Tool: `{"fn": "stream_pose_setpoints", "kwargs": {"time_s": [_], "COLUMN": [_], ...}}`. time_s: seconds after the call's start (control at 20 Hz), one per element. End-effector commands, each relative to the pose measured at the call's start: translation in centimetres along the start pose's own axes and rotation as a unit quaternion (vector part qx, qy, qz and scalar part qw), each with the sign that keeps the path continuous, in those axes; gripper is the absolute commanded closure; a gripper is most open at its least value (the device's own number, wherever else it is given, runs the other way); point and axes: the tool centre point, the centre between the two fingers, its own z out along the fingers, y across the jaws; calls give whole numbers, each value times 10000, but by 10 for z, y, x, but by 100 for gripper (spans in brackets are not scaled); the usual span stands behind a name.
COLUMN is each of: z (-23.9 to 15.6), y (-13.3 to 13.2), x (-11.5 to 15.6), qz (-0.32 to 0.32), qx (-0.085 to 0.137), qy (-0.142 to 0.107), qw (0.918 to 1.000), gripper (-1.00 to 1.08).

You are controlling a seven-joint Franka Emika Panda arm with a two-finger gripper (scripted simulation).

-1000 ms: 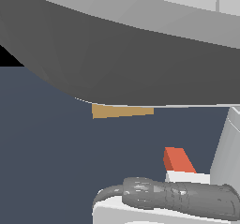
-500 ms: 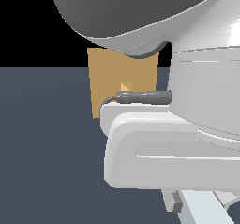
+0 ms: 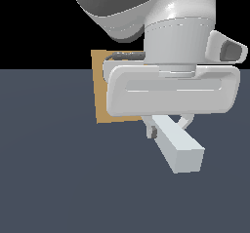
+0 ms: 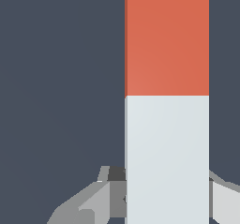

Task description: Insert the peg into the horizontal hole in a box.

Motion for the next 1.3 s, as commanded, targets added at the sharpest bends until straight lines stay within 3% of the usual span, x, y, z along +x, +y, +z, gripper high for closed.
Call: {"fn": "stream_pose_setpoints", "kwargs": {"time_s": [0.0, 0.4, 1.25], "z": [-10, -28, -29], "y": [-2, -8, -9], "x": [21, 63, 73], "qz": [-130, -383, -403], "qx": [-14, -15, -9], "qy": [-6, -6, -1], "qw": [9999, 9993, 9992], "gripper": [108, 108, 108]}}
